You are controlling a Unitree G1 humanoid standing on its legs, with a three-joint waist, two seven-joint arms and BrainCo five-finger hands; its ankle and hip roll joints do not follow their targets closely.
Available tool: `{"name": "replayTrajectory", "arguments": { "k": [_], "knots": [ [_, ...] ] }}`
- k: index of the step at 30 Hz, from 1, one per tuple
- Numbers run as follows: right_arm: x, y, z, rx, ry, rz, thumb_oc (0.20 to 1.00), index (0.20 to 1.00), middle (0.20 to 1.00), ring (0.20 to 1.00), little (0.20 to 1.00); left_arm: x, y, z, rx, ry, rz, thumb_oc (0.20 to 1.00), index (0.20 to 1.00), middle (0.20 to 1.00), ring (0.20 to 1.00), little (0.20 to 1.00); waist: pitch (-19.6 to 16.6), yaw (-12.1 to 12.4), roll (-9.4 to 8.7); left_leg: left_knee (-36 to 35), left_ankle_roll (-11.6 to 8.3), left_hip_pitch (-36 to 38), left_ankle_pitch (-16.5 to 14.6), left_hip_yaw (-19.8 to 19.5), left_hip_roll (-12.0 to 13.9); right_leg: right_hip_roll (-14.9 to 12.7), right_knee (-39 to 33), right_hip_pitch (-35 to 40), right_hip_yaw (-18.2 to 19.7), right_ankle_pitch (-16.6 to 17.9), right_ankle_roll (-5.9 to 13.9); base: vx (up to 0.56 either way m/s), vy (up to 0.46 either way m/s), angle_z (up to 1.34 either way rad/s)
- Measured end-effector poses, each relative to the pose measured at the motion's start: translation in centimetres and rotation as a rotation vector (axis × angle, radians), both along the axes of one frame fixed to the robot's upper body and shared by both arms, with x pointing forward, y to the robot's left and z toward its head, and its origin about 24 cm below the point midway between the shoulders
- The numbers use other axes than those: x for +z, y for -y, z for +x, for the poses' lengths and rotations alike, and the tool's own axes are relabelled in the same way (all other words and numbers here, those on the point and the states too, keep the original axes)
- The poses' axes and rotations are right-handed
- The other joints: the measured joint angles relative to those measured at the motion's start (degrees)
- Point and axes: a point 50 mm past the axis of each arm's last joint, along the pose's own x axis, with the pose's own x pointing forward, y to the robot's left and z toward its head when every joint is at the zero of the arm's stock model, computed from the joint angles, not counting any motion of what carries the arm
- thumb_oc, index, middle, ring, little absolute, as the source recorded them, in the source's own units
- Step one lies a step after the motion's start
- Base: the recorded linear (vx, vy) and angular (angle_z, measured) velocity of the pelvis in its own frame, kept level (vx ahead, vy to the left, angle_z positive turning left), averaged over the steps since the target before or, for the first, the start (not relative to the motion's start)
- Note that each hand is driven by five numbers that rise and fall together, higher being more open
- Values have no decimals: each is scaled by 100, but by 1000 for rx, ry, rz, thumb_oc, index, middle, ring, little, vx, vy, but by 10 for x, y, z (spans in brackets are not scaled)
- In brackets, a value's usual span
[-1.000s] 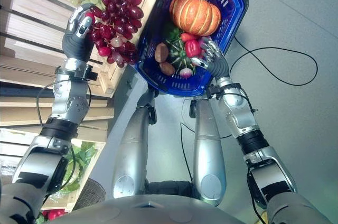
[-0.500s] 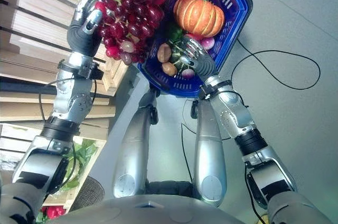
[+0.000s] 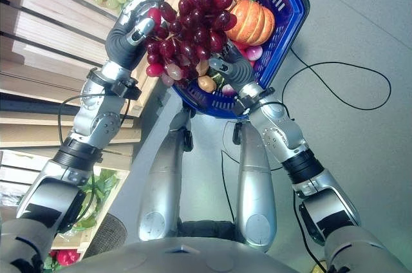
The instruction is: Pick up fruits and vegetables into the basket
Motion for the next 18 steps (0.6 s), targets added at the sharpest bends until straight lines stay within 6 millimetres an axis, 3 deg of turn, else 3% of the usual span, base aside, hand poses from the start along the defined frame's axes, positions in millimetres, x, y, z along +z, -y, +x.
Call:
{"name": "replayTrajectory", "arguments": {
  "k": [18],
  "knots": [
    [14,-13,-12,168,-3,122,1000,1000,1000,1000,1000,0,13,-2,-43,-12,53,200,200,200,200,200,0,41,0,-74,-40,-24,26,-71,-13,-22,-18,0,-106,-10,-8,-2,-5,1]
  ]
}}
